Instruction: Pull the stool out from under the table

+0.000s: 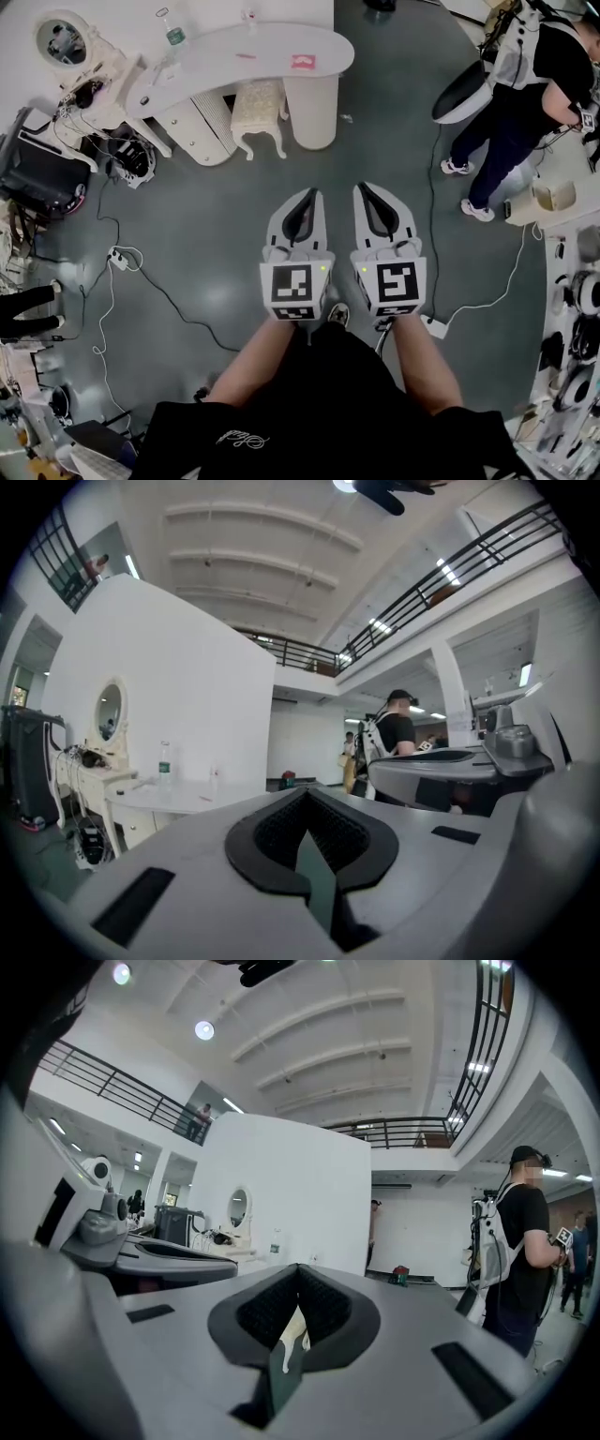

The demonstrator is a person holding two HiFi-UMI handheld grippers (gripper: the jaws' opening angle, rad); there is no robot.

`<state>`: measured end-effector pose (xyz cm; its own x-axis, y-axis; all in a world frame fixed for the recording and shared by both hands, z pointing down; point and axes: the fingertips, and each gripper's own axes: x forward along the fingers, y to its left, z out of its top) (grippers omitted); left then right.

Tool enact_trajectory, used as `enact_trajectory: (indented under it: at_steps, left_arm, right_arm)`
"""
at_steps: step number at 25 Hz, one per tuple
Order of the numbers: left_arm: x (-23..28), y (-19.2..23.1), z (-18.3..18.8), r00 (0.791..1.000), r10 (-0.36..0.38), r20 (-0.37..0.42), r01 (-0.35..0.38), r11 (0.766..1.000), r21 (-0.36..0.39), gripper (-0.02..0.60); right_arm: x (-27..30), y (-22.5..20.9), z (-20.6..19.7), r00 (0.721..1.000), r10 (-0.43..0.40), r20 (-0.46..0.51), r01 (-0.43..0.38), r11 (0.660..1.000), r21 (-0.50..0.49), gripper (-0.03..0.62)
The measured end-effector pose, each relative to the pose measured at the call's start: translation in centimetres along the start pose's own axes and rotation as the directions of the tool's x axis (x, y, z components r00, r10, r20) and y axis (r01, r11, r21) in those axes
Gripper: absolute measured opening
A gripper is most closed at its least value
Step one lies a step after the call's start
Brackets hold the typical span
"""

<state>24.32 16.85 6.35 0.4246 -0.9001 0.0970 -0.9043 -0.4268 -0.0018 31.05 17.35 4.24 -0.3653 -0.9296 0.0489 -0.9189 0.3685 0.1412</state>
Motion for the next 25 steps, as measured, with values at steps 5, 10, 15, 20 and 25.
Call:
enact_trajectory:
  at_steps: [5,10,15,20,25]
  left_arm:
    - [0.5,0.1,-1.2,0.994,0.090,-0.061,-0.090,0.996,0.005,0.006]
    - [0.6,1.7,-2.2,0.987,0.133,-0.084,-0.133,0.991,0.007,0.006]
    - [1.7,4.7,-2.6,0.985,0.151,-0.086,-0.153,0.988,-0.014,0.006]
    - [5.5,8.4,-2.5,0.986,0.149,-0.074,-0.154,0.987,-0.056,0.006]
    - [8.1,13.0,-0.8,0.988,0.144,-0.051,-0.147,0.988,-0.051,0.006]
  right_arm:
    - [1.0,-0.9,-1.7,0.997,0.073,-0.033,-0.072,0.997,0.023,0.006]
    - [2.8,0.5,-2.5,0.989,0.141,-0.040,-0.139,0.990,0.035,0.006]
    - [5.6,2.0,-3.3,0.983,0.165,-0.074,-0.164,0.986,0.025,0.006]
    - [10.4,2.1,-2.9,0.980,0.174,-0.101,-0.177,0.984,-0.019,0.006]
    - [15.7,3.1,-1.1,0.980,0.172,-0.095,-0.177,0.983,-0.041,0.006]
